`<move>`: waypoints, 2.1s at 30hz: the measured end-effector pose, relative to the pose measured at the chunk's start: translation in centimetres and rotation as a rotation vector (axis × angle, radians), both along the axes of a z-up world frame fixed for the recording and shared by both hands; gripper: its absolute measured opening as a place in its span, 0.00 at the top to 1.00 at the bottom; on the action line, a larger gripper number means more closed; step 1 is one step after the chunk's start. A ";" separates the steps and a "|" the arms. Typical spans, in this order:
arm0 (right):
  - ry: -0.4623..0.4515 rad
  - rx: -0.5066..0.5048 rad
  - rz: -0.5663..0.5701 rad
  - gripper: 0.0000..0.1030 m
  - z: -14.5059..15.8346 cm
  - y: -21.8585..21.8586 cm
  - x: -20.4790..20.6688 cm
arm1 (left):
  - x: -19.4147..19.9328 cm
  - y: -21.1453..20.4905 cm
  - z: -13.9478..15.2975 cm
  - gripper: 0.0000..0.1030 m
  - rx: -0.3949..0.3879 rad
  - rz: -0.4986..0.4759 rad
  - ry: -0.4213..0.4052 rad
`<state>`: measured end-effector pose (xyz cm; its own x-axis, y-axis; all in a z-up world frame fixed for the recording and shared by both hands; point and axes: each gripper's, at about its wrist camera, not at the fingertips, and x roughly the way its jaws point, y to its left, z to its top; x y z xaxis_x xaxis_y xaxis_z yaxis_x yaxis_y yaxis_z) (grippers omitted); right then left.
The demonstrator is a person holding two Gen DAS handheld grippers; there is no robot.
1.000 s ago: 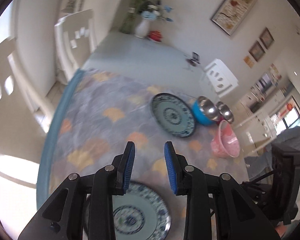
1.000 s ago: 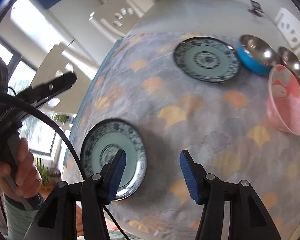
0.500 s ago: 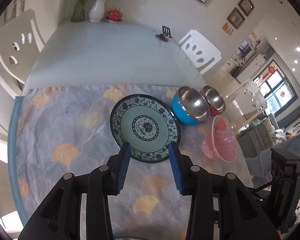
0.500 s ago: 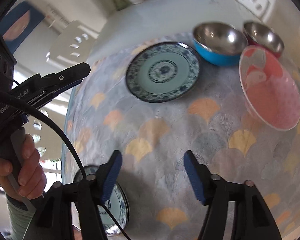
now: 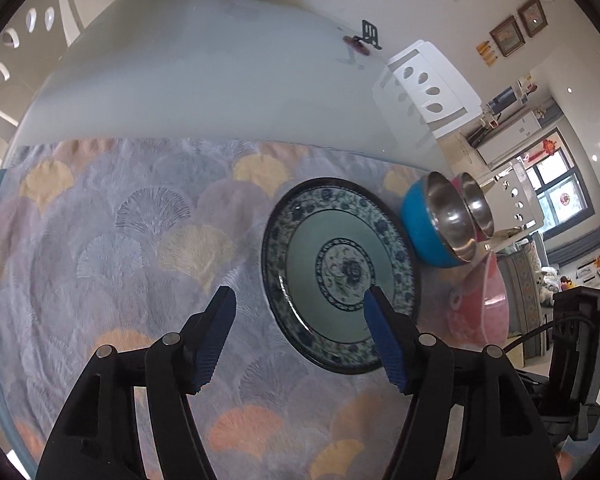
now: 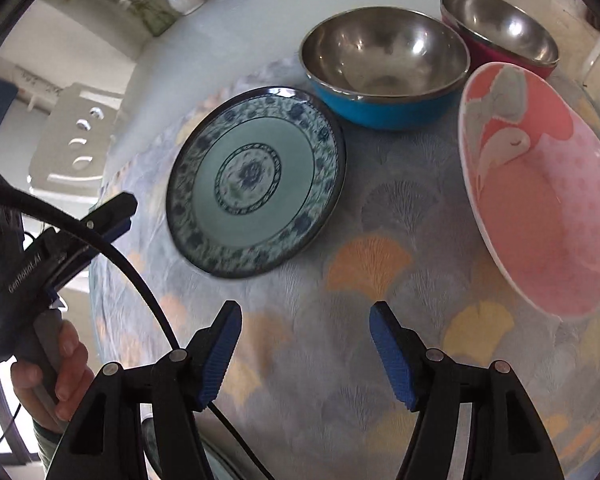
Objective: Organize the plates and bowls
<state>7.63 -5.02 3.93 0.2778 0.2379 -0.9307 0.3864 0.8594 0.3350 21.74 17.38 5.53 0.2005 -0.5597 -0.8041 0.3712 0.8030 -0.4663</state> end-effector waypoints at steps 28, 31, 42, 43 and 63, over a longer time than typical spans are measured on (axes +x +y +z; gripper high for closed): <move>-0.036 -0.132 0.011 0.57 -3.6 -0.4 6.8 | 5.1 -3.7 -4.1 0.63 -0.005 -0.051 0.007; -0.039 -0.161 0.037 0.57 -3.5 0.1 6.9 | 4.8 -3.9 -4.1 0.64 0.000 -0.046 -0.012; -0.061 -0.159 0.144 0.57 -1.2 2.8 5.9 | 0.7 -0.4 -2.5 0.64 0.006 0.031 -0.021; -0.065 -0.158 0.153 0.57 -1.0 3.0 5.7 | 0.0 0.2 -2.1 0.64 0.009 0.041 -0.030; -0.319 -0.146 0.387 0.56 12.3 9.1 -7.2 | -17.5 7.4 10.4 0.64 -0.064 0.329 -0.236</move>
<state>0.38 4.11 16.25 0.4704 0.2533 -0.8453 -0.0706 0.9656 0.2501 4.22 24.81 15.89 0.5523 -0.4819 -0.6802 0.2019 0.8690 -0.4518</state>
